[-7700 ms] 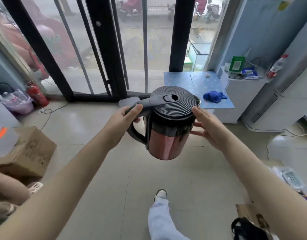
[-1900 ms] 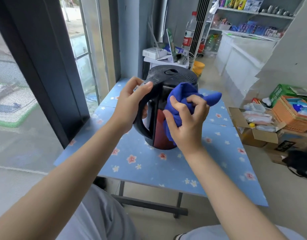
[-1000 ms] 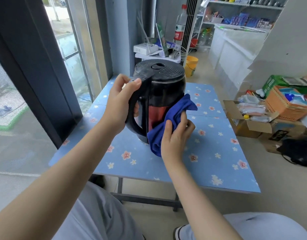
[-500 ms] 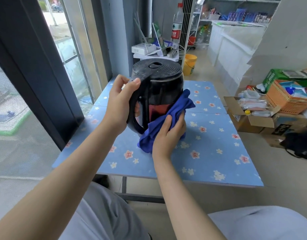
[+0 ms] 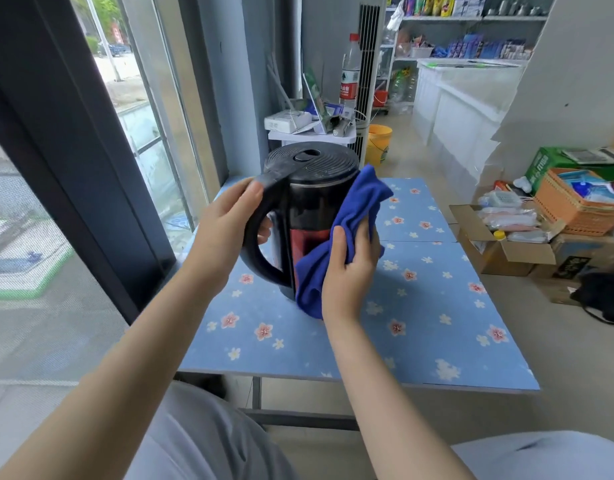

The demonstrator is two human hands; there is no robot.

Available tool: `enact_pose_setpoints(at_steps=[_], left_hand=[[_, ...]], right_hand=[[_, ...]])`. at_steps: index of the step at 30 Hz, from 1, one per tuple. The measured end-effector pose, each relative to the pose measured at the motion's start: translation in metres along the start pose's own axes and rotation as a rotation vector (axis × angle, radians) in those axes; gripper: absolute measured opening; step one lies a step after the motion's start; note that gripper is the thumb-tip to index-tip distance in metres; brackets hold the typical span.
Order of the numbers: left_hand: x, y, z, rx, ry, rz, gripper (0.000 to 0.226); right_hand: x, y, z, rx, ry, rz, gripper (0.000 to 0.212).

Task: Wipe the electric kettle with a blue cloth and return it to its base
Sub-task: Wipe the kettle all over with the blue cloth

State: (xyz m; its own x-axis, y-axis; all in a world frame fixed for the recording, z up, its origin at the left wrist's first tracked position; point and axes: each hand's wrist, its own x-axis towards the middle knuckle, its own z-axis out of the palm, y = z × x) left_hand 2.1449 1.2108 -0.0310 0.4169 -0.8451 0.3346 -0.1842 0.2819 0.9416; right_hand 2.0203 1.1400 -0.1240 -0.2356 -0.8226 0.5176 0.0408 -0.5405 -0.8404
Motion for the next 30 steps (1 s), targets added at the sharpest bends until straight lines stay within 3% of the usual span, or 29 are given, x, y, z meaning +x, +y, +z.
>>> enact_pose_setpoints(at_steps=[4,6,9,12,18,21,23,27,30], left_hand=[[0.0,-0.007,0.021,0.061,0.202,0.067,0.018],[0.006,-0.009,0.021,0.069,0.227,0.059,0.027],[0.019,-0.013,0.01,0.042,0.163,0.036,0.03],[0.03,-0.017,-0.001,0.008,0.054,0.027,0.02],[0.044,-0.015,-0.02,0.067,-0.055,-0.015,0.024],[0.052,-0.004,-0.03,0.111,-0.153,-0.089,0.033],[0.058,0.007,-0.032,0.169,-0.167,-0.112,0.026],[0.067,0.02,-0.008,0.294,0.053,-0.196,0.016],[0.063,0.009,0.017,0.513,0.299,-0.113,0.043]], right_hand=[[-0.01,0.017,-0.002,0.006,0.035,0.135,0.055],[0.001,0.005,0.001,0.035,0.04,0.091,0.056],[0.028,-0.024,0.008,0.019,0.054,-0.044,0.047],[0.032,-0.022,0.01,-0.011,0.03,-0.107,0.042],[-0.011,0.036,-0.007,0.006,0.054,0.2,0.045],[-0.005,0.036,-0.008,0.005,0.051,0.237,0.044],[0.003,0.03,-0.008,0.01,0.036,0.217,0.042],[0.025,0.006,-0.003,0.045,0.016,0.181,0.039],[0.043,-0.021,0.007,0.071,0.023,0.129,0.039]])
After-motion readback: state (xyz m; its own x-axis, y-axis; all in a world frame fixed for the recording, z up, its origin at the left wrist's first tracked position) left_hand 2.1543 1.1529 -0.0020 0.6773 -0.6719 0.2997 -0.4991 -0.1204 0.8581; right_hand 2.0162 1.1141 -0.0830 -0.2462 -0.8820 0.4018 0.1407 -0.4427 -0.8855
